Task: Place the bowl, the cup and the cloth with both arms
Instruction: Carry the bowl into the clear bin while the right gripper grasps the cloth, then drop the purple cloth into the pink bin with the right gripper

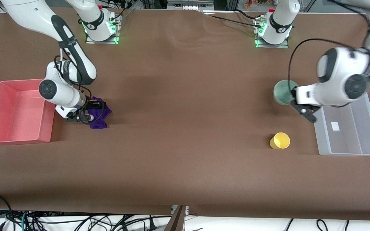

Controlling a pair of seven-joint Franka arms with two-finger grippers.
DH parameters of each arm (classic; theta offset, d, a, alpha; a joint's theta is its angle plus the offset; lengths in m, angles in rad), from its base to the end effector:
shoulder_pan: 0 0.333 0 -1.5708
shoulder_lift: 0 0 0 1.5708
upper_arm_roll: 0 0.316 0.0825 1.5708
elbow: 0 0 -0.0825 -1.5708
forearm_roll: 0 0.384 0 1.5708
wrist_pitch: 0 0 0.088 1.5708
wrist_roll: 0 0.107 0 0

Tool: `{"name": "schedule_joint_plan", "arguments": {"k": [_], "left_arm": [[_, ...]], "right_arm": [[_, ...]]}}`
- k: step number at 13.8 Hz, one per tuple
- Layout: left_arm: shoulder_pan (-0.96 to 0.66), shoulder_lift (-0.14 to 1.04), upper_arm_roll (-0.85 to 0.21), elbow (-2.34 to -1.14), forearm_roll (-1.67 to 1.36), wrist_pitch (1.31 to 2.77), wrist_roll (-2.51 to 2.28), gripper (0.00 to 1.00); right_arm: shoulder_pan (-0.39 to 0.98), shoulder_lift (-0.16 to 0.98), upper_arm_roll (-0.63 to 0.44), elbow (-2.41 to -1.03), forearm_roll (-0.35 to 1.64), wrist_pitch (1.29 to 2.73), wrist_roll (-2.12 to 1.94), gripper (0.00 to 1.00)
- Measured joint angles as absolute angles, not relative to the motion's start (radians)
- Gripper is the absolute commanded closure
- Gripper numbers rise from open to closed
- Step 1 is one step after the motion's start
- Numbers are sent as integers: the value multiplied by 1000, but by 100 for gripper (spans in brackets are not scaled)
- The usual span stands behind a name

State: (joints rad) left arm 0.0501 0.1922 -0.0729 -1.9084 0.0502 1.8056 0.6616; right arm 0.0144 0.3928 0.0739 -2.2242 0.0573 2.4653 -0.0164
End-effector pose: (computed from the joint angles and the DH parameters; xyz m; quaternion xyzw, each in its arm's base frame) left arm 0.5675 -0.0074 0.3769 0.9284 -0.3410 -0.1443 0.0305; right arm 0.5297 0.0480 0.1838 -0.9963 -0.0268 0.0766 0.0278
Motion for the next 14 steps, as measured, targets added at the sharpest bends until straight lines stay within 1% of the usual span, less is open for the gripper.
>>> {"name": "schedule_joint_plan", "arguments": {"k": [1,3,5,8,10,12,14], "left_arm": [[69,198,-65,-1837,101,1751,687,100],[135,229,-55,-1758,183,1727,769,100],[223,286,-50,-1715,236,1745,852,100],[314,386,-48,-1682,255,1901,968,100],[332,451,-48,-1677,257,2016,1001,100],[345,503,-48,-1672,257,2089,1038,100],[357,520,-48,-1666,257,2108,1081,100]], "right_arm": [[14,394,74,-2223,57,2463,-16,100],[14,390,73,-2197,57,2425,-17,100],[13,369,68,-2105,57,2263,-18,100],[8,314,34,-1884,56,1898,-41,100],[3,282,-24,-1737,44,1679,-127,100],[-4,268,-97,-1640,-15,1550,-241,100],[-9,269,-182,-1614,-59,1518,-353,100]]}}
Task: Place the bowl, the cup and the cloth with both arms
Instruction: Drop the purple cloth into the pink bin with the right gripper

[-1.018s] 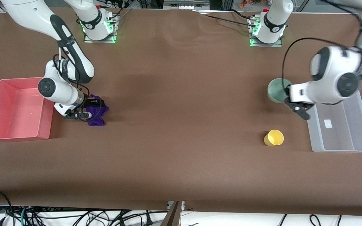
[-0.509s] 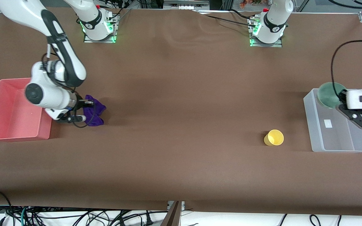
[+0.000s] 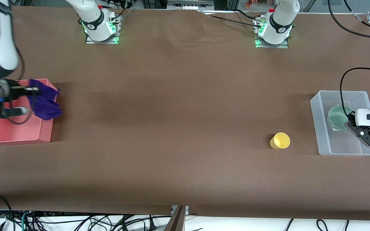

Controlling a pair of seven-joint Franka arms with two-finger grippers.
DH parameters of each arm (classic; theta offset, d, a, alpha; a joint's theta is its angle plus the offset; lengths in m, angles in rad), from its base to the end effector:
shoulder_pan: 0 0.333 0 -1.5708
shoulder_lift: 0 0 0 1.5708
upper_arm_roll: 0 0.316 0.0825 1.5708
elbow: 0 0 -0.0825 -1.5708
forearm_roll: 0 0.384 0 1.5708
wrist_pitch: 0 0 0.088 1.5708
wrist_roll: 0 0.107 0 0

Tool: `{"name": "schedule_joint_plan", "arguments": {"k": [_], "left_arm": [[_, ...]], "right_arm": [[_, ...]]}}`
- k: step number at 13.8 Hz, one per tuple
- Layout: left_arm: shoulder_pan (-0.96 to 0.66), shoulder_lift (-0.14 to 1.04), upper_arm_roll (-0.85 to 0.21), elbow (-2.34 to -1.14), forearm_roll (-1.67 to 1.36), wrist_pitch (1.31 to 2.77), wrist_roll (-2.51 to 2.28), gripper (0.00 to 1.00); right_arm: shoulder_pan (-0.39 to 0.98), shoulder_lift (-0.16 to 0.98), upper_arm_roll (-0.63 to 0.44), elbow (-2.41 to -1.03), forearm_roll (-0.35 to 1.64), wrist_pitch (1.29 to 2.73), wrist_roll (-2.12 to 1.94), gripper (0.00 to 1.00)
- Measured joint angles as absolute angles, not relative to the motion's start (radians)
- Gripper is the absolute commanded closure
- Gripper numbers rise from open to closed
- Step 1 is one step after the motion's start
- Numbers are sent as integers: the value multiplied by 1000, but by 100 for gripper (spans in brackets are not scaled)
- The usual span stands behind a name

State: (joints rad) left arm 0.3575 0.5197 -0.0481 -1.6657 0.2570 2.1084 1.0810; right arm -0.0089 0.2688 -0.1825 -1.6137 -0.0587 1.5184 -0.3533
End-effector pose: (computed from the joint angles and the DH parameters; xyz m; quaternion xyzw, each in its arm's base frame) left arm 0.6337 0.2187 0.3001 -0.8943 0.4356 0.0899 0.0494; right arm 0.5876 -0.1110 0.4481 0.9790 0.0820 -0.1865 0.0033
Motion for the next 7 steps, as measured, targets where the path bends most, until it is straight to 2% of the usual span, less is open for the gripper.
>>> {"name": "schedule_joint_plan", "arguments": {"k": [3,6,7], "left_arm": [[389,537,-48,-1667,257,2140,1113,100],[441,604,-48,-1668,257,2175,1137,100],[459,628,-48,-1668,257,2205,1159,85]], "right_arm": [[-36,299,-309,-1615,-66,1558,-524,100],[-77,366,-346,-1631,-66,1636,-608,100],[-87,396,-349,-1638,-66,1677,-631,100]]}}
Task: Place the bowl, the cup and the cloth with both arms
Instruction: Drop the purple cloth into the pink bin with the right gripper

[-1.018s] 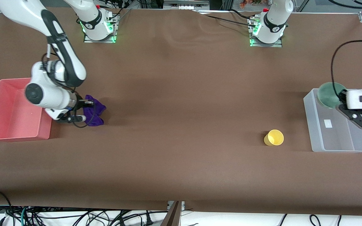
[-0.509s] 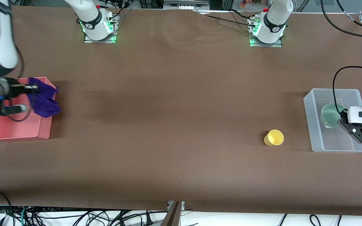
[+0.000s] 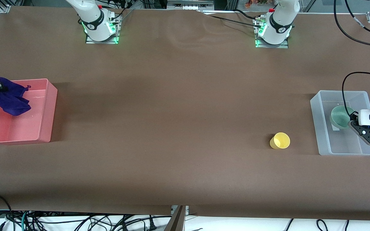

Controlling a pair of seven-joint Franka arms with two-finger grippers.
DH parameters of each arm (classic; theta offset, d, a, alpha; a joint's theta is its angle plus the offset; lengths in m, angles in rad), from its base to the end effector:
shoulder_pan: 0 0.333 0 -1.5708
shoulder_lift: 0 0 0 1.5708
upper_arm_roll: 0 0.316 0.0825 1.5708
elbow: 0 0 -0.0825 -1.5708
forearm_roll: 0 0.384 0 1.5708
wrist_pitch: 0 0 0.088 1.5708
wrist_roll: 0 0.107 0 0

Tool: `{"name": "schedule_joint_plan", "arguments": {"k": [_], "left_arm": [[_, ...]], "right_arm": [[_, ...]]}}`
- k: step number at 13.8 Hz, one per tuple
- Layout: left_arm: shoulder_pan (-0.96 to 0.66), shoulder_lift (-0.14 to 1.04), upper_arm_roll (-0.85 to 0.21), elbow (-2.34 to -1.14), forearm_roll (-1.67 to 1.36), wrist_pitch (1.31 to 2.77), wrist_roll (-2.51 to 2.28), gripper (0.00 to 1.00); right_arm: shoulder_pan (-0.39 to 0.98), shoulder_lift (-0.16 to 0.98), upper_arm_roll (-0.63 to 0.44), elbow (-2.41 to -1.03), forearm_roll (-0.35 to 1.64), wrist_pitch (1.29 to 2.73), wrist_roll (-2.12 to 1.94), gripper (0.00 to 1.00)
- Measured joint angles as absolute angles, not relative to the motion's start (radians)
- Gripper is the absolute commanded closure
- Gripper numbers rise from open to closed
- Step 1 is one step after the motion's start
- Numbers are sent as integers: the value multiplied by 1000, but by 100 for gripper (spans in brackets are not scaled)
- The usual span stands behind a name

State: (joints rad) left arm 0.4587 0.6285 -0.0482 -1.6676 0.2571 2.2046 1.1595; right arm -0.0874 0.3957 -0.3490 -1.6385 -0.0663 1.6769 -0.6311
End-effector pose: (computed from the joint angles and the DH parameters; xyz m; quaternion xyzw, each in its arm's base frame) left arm 0.6124 0.2797 0.2335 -0.8956 0.4343 0.0918 0.0291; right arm 0.5705 -0.2494 0.3780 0.9755 0.1055 -0.1932 0.0008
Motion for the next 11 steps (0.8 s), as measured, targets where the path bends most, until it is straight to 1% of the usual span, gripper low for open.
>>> {"name": "schedule_joint_plan", "arguments": {"k": [1,4,6,9,10,11], "left_arm": [[472,647,-49,-1667,257,2224,1176,1],[482,659,-54,-1660,248,2237,1187,0],[482,649,-66,-1642,242,2224,1191,0],[483,566,-135,-1610,229,2069,1180,0],[483,519,-176,-1605,225,2002,1141,0],[482,476,-221,-1605,222,1944,1066,0]], "right_arm": [[-95,432,-351,-1646,-66,1718,-646,100],[-104,529,-357,-1682,-61,1828,-652,100],[-111,552,-360,-1734,-60,1910,-652,100],[-117,563,-361,-1799,-60,2016,-653,100],[-117,567,-361,-1808,-54,2029,-653,60],[-116,571,-361,-1810,-35,2035,-653,7]]}}
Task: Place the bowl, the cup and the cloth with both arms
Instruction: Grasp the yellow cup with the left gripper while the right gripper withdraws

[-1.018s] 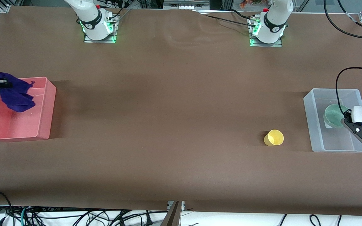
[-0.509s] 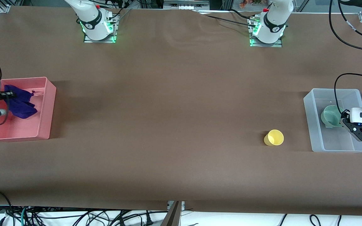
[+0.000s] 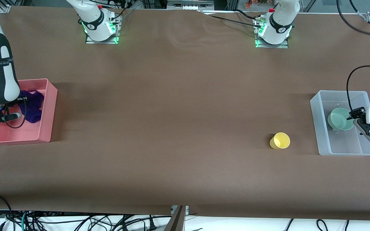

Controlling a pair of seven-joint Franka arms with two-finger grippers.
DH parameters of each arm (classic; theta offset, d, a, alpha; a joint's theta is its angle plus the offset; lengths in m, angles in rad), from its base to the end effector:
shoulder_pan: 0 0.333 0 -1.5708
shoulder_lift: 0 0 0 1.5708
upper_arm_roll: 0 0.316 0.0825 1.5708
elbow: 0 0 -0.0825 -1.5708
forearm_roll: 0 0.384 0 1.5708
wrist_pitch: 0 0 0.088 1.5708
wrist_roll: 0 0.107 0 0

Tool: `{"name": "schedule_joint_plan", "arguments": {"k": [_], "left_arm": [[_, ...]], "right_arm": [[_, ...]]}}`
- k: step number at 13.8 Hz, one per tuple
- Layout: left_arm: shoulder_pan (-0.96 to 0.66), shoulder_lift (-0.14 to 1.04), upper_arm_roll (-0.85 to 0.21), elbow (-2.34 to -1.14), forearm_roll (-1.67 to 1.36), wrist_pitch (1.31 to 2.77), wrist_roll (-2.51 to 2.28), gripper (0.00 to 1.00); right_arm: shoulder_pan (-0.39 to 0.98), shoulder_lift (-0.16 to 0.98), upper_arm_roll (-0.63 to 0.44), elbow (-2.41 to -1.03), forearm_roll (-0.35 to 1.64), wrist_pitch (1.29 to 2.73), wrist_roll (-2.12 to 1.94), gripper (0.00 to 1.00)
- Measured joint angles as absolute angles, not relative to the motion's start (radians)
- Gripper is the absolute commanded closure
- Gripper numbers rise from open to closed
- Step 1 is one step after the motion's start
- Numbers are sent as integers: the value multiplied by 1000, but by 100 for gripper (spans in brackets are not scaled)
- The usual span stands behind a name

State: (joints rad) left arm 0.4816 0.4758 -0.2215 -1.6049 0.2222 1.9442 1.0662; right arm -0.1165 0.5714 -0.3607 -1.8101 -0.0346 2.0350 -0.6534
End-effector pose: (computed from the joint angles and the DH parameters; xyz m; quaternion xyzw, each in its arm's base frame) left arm 0.6354 0.2028 0.3492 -0.9014 0.4258 0.0786 0.0016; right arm 0.5508 -0.2741 0.2229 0.9756 0.1074 -0.1913 0.0123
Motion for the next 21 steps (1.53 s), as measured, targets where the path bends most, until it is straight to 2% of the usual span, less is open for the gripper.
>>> {"name": "schedule_joint_plan", "arguments": {"k": [1,4,6,8,10,12,13,17,19,21], "left_arm": [[480,443,-272,-1606,222,1905,968,0],[446,433,-374,-1625,222,1900,642,0],[406,471,-377,-1639,222,1971,487,0],[389,523,-377,-1646,216,2031,375,0],[372,568,-379,-1647,199,2101,289,0],[347,602,-379,-1647,191,2163,230,1],[336,617,-379,-1647,191,2186,208,16],[326,678,-379,-1648,191,2220,187,100],[326,713,-378,-1648,191,2239,186,100],[327,723,-378,-1647,191,2244,186,100]], "right_arm": [[-116,574,-361,-1810,-5,2041,-654,0],[-110,566,-358,-1796,38,2053,-655,0],[-103,527,-357,-1764,40,2012,-655,0],[-100,459,-346,-1707,41,1896,-657,0],[-98,388,-296,-1649,44,1785,-652,0],[-95,342,-225,-1628,45,1736,-588,0],[-93,331,-190,-1628,45,1727,-534,0],[-80,309,-15,-1622,10,1720,-272,0],[-63,264,65,-1614,-27,1719,-197,0],[-53,200,98,-1611,-39,1711,-185,0]]}}
